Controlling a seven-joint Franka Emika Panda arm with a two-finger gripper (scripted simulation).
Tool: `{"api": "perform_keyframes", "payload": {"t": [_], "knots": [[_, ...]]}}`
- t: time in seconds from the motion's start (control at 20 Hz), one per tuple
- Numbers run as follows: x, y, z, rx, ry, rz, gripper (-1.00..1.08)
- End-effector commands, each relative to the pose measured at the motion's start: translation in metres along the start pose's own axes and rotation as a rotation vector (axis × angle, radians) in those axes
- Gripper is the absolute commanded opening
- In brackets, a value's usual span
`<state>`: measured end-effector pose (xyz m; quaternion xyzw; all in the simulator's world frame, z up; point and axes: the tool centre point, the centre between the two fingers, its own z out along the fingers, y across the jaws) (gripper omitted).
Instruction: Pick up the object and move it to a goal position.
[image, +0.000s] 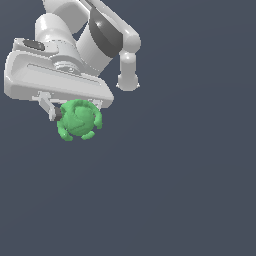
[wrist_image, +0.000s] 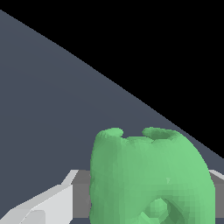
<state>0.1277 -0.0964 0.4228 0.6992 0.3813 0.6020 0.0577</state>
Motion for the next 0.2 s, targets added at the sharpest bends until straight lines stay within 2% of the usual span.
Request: {"api": "perform_keyframes", "payload": {"t": [0.0,0.15], "knots": [[0.0010,-0.0003,0.0001,0.001,0.004,-0.001,-1.00],[0.0003,-0.0017,0.0011,0.004,0.001,0.000,-1.00]]}}
